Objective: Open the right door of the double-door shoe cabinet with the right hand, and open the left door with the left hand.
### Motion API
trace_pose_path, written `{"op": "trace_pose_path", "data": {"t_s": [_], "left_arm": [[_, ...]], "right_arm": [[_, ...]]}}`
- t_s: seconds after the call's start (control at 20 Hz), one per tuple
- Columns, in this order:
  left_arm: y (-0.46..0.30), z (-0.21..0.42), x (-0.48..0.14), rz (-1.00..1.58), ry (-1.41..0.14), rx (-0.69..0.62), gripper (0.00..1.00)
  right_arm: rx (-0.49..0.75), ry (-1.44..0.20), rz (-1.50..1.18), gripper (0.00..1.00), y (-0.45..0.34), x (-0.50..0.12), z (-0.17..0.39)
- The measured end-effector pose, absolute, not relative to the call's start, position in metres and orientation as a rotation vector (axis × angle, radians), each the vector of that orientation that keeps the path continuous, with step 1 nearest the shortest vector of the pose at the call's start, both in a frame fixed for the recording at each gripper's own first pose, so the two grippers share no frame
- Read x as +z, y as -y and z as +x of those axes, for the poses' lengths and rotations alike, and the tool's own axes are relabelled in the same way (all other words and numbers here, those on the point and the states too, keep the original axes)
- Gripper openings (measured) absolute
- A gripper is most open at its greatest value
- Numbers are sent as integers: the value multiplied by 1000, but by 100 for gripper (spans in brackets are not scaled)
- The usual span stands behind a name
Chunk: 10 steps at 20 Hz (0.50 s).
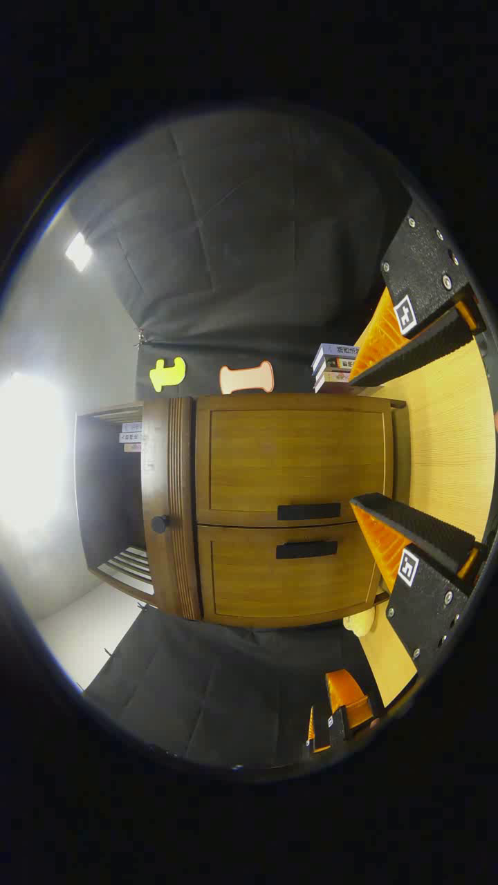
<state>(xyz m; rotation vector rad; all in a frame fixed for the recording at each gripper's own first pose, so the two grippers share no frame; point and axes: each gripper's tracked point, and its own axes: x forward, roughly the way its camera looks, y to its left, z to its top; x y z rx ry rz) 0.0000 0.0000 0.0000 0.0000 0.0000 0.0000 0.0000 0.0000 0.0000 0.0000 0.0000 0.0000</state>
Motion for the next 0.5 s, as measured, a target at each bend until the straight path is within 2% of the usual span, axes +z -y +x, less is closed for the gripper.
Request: {"op": "trace_pose_path", "data": {"t_s": [0.15,0.2,0.3,0.4,0.45,0.5], "left_arm": [[2,2,-1,0,3,-9,99],[3,3,-2,0,4,-12,87],[2,3,0,5,9,-19,87],[3,4,1,13,12,-25,99],[4,4,2,15,11,-31,99],[4,4,1,17,11,-36,93]], "right_arm": [[0,9,-1,96,-1,2,1],[1,8,-2,96,-3,3,1],[2,6,-2,96,-4,3,4],[1,5,2,96,-5,1,6],[0,4,2,96,-5,1,7],[-2,5,1,96,-5,1,9]]}}
